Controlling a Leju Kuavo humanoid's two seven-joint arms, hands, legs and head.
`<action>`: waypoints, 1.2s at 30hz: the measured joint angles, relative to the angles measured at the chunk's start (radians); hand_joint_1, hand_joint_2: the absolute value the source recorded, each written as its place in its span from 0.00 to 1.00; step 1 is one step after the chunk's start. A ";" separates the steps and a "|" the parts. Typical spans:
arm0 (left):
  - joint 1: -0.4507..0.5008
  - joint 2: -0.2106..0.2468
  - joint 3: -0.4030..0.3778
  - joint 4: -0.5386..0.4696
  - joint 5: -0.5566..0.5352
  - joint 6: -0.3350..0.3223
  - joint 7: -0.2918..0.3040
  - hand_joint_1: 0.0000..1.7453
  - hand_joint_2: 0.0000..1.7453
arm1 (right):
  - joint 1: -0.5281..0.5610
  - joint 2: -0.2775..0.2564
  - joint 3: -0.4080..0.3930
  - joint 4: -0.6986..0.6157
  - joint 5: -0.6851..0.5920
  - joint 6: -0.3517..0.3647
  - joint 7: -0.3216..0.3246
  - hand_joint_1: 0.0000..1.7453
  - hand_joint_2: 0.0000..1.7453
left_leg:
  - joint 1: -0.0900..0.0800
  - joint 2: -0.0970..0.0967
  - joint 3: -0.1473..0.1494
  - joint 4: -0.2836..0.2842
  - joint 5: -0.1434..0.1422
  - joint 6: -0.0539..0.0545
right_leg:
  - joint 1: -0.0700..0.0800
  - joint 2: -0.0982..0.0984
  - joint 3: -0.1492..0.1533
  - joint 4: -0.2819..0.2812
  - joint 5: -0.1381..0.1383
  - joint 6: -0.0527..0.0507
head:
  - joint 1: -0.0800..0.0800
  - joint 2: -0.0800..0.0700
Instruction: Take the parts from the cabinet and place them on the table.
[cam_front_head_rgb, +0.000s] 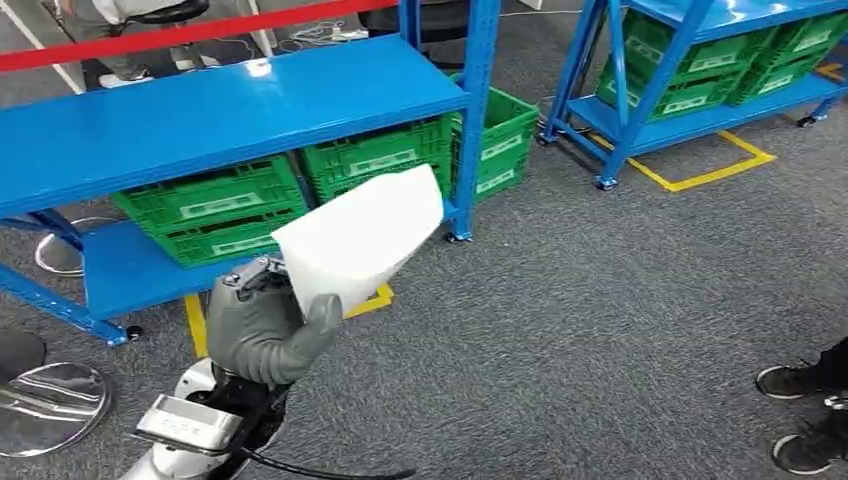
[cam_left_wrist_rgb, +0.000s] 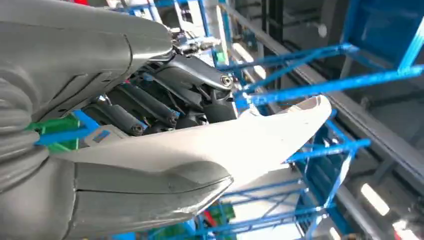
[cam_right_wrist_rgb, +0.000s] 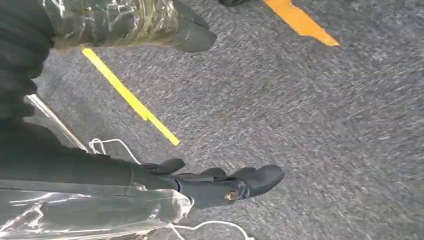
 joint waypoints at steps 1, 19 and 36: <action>0.000 0.000 0.000 0.000 0.000 0.001 -0.001 1.00 1.00 | 0.000 0.000 0.000 0.001 0.000 0.000 0.000 0.00 1.00 | 0.003 -0.013 -0.003 0.007 -0.014 -0.008 | -0.006 0.004 0.003 -0.004 0.005 -0.008 | -0.001 0.000; 0.035 0.016 0.018 -0.008 -0.037 0.054 -0.005 1.00 1.00 | 0.001 0.010 0.030 0.016 0.048 0.025 0.010 0.00 1.00 | 0.011 -0.067 0.000 -0.010 0.007 0.028 | -0.011 0.034 -0.115 0.199 -0.094 0.029 | 0.007 0.000; 0.013 0.012 0.018 -0.009 -0.033 0.046 -0.009 1.00 1.00 | -0.019 0.010 0.032 0.018 0.024 0.025 -0.022 0.00 1.00 | 0.007 -0.055 -0.126 0.309 -0.170 -0.015 | -0.002 0.050 -0.012 -0.005 0.019 -0.021 | 0.005 0.000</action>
